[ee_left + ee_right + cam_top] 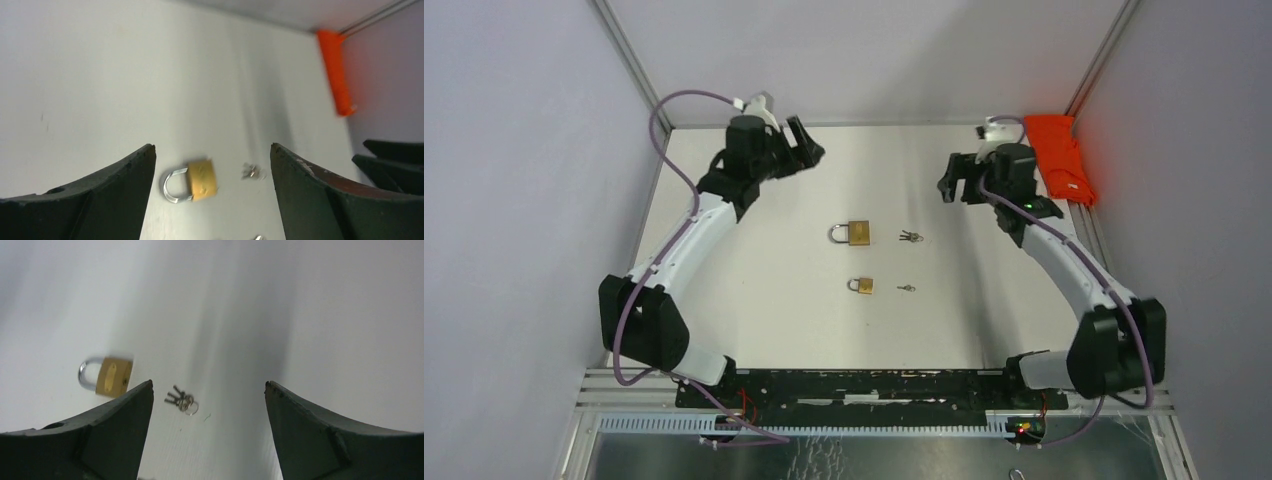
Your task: Unlock with the key
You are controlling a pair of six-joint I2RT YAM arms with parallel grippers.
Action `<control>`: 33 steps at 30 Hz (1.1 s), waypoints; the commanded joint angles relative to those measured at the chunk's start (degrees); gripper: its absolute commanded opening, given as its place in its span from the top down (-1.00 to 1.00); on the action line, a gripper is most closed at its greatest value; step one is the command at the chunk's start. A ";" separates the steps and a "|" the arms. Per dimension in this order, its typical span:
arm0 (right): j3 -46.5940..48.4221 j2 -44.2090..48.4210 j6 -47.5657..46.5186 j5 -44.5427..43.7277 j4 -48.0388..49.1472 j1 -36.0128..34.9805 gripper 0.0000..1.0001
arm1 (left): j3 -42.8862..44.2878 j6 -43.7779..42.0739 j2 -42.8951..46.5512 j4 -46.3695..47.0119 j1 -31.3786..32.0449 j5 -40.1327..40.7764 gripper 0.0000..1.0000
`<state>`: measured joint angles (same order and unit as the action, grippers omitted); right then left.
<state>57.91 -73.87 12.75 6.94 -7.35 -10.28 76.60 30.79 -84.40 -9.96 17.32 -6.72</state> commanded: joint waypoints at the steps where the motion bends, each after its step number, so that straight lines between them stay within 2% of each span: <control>1: 1.64 -7.50 -2.07 2.28 -6.21 -4.11 -0.65 | -1.11 -4.61 0.69 -2.34 4.20 6.54 -0.74; 3: 1.46 -10.39 -2.45 1.94 -6.25 -6.03 -0.47 | -1.43 -4.66 -0.26 -2.96 6.06 8.04 -0.70; 4: 1.52 -11.88 -2.54 2.18 -6.49 -6.96 -0.29 | -1.64 -4.72 -0.35 -3.16 7.28 9.00 -0.68; 5: 1.67 -13.11 -2.54 2.47 -6.69 -7.71 -0.01 | -1.68 -4.99 -0.53 -3.52 9.02 11.41 -0.67; 6: 1.76 -14.49 -2.37 2.49 -6.94 -8.63 0.18 | -1.67 -5.79 -0.56 -4.23 10.92 15.15 -0.66; 9: 1.24 -17.00 -2.42 1.26 -6.73 -10.81 0.19 | -0.91 -9.12 -1.24 -5.99 17.10 24.21 -0.66; 11: 0.73 -17.97 -2.51 0.93 -6.39 -11.37 0.17 | -0.05 -9.88 -2.19 -7.67 19.24 26.66 -0.66; 17: 0.21 -20.54 -2.68 0.59 -6.70 -11.37 0.09 | -0.54 -9.89 -3.65 -8.19 20.62 26.46 -0.65; 33: 4.16 -28.81 -5.43 -4.35 -8.22 -11.73 0.08 | -0.41 -11.36 -3.66 -8.05 20.95 27.63 -0.65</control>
<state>59.07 -101.21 8.62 5.54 -15.62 -21.76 74.52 21.98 -88.53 -18.55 38.02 19.35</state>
